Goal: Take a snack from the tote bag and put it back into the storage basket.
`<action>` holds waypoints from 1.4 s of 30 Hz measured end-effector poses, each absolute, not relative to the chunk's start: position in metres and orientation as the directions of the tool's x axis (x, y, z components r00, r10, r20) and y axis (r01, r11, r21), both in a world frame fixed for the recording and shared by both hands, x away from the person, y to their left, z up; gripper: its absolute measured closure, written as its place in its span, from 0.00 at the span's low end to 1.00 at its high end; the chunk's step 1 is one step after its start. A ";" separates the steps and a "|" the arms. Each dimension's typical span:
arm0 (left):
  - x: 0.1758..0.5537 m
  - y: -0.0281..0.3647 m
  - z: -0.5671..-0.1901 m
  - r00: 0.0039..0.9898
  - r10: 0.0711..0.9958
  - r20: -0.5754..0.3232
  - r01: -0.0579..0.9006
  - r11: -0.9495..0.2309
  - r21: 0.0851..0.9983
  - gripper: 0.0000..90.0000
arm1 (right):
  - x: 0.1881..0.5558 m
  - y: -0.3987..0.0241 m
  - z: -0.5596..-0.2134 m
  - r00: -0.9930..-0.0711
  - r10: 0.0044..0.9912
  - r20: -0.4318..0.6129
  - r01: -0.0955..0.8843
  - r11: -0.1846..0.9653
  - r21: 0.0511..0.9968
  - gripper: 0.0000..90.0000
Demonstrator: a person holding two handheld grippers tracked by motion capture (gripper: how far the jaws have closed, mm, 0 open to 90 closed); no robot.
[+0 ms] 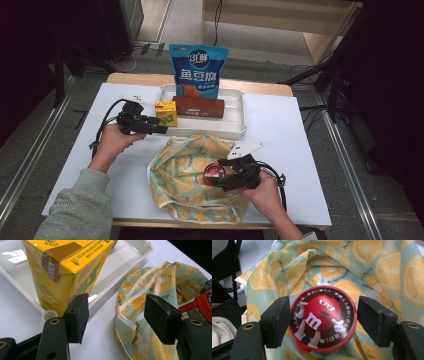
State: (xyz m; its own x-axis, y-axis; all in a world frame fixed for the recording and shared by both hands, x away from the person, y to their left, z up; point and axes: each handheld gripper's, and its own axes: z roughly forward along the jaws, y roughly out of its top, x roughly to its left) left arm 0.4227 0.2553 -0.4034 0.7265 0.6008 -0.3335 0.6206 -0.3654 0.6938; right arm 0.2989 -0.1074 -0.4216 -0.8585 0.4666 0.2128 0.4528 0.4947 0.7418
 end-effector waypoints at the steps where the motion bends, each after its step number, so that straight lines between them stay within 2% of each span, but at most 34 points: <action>1: 0.423 0.255 -0.403 0.725 0.602 -0.334 0.622 -0.364 0.693 0.41 | 0.299 -0.107 -0.422 -0.858 0.466 0.218 0.455 0.491 0.743 0.30; 9: 0.423 0.255 -0.403 0.725 0.602 -0.334 0.622 -0.363 0.694 0.41 | 0.297 -0.103 -0.426 -0.857 0.474 0.203 0.453 0.504 0.735 0.26; 21: 0.422 0.255 -0.403 0.728 0.601 -0.330 0.617 -0.364 0.698 0.41 | 0.293 -0.095 -0.438 -0.860 0.486 0.159 0.429 0.516 0.742 0.26; 31: 0.422 0.257 -0.402 0.725 0.603 -0.333 0.618 -0.356 0.701 0.41 | 0.296 -0.091 -0.447 -0.858 0.485 0.172 0.442 0.524 0.728 0.24; 42: 0.422 0.257 -0.401 0.728 0.600 -0.333 0.614 -0.355 0.705 0.41 | 0.297 -0.090 -0.447 -0.874 0.466 0.138 0.409 0.549 0.729 0.27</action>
State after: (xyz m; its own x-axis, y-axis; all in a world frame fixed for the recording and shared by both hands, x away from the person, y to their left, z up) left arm 0.4223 0.2573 -0.4012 0.7279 0.5995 -0.3328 0.6143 -0.3545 0.7049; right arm 0.2967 -0.0902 -0.4471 -0.8737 0.4663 0.1385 0.4087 0.5494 0.7288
